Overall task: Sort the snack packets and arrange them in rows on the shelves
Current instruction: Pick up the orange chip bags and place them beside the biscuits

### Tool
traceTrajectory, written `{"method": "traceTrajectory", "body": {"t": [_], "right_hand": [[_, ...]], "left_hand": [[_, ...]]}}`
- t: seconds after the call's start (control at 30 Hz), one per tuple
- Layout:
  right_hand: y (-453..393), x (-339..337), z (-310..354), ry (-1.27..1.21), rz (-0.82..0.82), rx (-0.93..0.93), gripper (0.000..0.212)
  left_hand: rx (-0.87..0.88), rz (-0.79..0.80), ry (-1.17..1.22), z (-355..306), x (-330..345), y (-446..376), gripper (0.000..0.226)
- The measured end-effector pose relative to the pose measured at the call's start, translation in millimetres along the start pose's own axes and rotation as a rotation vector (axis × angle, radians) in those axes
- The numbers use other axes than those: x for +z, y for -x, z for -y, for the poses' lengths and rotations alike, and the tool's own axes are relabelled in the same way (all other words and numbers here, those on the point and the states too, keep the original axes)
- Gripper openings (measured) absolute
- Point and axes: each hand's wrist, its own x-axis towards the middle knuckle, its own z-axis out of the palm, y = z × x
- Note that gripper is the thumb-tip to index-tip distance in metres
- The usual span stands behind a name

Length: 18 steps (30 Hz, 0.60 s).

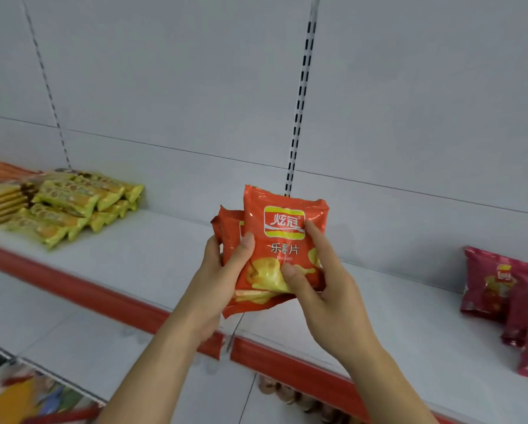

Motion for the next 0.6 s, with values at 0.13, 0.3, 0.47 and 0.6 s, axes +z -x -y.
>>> {"method": "traceTrajectory", "body": {"t": [0.13,0.3,0.47,0.6], "right_hand": [[-12.7,69.7,17.6,-0.04,-0.062,0.0,0.063],[-28.8,162.3,41.5,-0.146,-0.124,0.007,0.058],[-58.0,221.4,50.2,-0.086,-0.175,0.007,0.051],[-97.3,232.9,42.2,0.04,-0.285,0.02,0.051]], "left_hand": [[-0.001,0.012,0.035,-14.0,-65.2,0.7,0.068],[0.032,-0.081,0.044,-30.4,-160.4,-13.8,0.053],[0.093,-0.211,-0.03,-32.6,-229.4,-40.6,0.033],[0.159,-0.262,-0.081,-39.8,-262.5,-68.9,0.037]]}}
